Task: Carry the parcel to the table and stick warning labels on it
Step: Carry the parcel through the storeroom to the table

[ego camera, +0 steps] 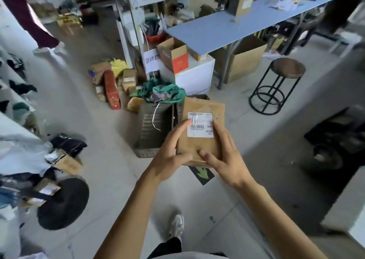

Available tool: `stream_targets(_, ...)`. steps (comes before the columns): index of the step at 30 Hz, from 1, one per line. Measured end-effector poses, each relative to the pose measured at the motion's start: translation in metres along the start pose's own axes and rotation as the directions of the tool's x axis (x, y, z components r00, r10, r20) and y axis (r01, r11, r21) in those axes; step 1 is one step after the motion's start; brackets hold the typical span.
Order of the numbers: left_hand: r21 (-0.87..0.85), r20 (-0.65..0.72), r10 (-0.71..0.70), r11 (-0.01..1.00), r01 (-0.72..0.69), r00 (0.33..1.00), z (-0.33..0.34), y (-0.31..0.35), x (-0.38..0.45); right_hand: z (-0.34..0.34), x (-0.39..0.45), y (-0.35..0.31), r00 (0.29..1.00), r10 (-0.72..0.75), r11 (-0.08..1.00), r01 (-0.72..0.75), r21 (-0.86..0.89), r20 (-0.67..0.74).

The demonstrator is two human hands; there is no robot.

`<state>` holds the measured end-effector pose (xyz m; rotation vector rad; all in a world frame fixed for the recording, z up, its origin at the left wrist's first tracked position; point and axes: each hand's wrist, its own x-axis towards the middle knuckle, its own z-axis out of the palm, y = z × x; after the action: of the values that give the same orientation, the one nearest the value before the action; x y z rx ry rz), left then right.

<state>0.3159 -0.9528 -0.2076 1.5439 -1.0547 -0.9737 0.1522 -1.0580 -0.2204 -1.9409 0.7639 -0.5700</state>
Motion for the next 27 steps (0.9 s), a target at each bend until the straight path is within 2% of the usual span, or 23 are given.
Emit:
stream_targets(9,0.022,0.300,-0.001,1.000,-0.006,0.954,0.034,0.009,0.150,-0.070,0.061,0.040,0.945,0.204,0.979,-0.201,0.037,-0.257)
stream_targets(14,0.043,0.410,0.030,0.998,-0.052,0.911,0.085,0.015,0.236,-0.132,0.096,0.083,0.920,0.244,0.966,-0.259,-0.010,-0.306)
stream_targets(22,0.035,0.478,0.025,0.998,-0.048,0.878,0.174,0.039,0.367,-0.249,0.159,0.153,0.903,0.274,0.949,-0.309,-0.057,-0.331)
stream_targets(27,0.028,0.465,0.026,0.999,-0.044,0.885,0.209,0.051,0.435,-0.308,0.203,0.188,0.916,0.260,0.957,-0.286,-0.042,-0.305)
